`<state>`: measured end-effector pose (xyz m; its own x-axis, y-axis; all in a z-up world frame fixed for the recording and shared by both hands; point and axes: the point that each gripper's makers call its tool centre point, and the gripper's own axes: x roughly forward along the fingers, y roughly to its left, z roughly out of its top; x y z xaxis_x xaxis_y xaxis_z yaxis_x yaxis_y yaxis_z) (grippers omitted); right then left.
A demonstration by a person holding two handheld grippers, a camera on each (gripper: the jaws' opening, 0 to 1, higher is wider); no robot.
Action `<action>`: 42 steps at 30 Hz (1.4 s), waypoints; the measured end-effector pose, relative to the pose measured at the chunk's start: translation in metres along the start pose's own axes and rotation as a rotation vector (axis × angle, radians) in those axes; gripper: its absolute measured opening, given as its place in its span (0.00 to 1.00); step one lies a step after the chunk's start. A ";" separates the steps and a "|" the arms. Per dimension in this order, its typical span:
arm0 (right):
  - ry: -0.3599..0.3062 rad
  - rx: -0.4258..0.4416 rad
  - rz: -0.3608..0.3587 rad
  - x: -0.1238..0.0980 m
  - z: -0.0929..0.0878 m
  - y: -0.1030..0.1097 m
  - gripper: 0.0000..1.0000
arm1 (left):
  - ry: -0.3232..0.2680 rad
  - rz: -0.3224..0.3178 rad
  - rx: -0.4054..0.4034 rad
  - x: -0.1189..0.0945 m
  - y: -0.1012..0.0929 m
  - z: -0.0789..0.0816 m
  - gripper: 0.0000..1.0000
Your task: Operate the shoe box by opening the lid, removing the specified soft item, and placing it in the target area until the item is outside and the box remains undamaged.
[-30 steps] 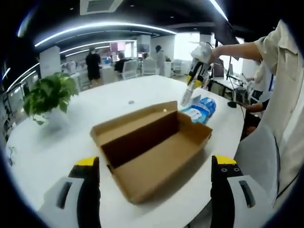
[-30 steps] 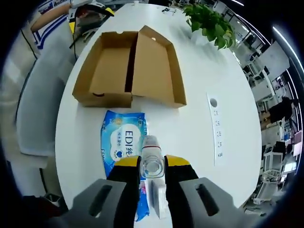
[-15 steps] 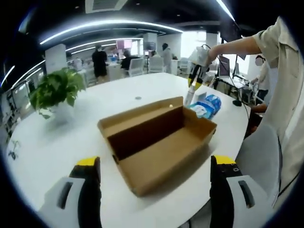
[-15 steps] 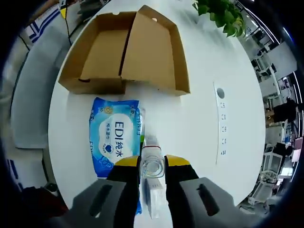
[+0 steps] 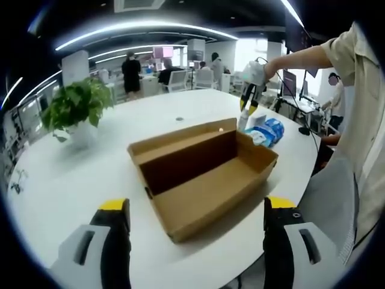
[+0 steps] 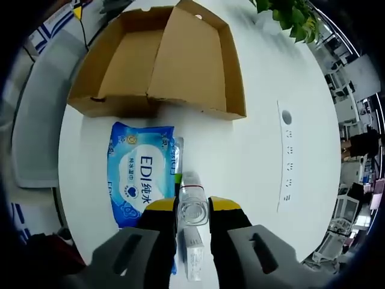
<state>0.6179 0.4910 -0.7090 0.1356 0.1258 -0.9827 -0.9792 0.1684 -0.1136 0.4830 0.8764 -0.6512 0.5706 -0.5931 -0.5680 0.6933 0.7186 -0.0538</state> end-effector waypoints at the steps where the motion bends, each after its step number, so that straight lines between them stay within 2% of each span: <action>1: 0.005 0.002 0.005 0.000 0.000 0.000 0.17 | 0.001 0.002 -0.001 0.000 0.000 -0.001 0.91; 9: 0.017 0.001 0.026 0.002 0.001 0.000 0.17 | 0.019 0.017 -0.004 0.005 0.002 -0.004 0.85; 13: 0.044 -0.019 0.030 0.002 -0.002 0.000 0.17 | 0.025 0.025 -0.004 0.006 0.003 -0.005 0.83; 22: 0.048 -0.002 0.049 0.001 -0.002 0.000 0.17 | 0.032 0.041 -0.024 0.008 0.008 -0.008 0.78; 27: 0.042 -0.004 0.044 0.001 -0.002 -0.002 0.17 | 0.039 0.058 -0.037 0.010 0.012 -0.008 0.71; 31: 0.016 0.001 0.006 -0.002 0.001 -0.011 0.22 | 0.057 0.078 -0.039 0.012 0.017 -0.011 0.65; 38: -0.034 0.032 -0.014 -0.015 0.008 -0.013 0.27 | 0.081 0.101 -0.064 0.016 0.022 -0.018 0.58; 42: -0.110 0.090 -0.036 -0.024 0.023 -0.016 0.28 | 0.103 0.128 -0.072 0.018 0.025 -0.023 0.51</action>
<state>0.6335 0.5075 -0.6800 0.1909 0.2233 -0.9559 -0.9566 0.2607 -0.1302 0.5001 0.8922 -0.6817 0.6015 -0.4572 -0.6551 0.5826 0.8121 -0.0319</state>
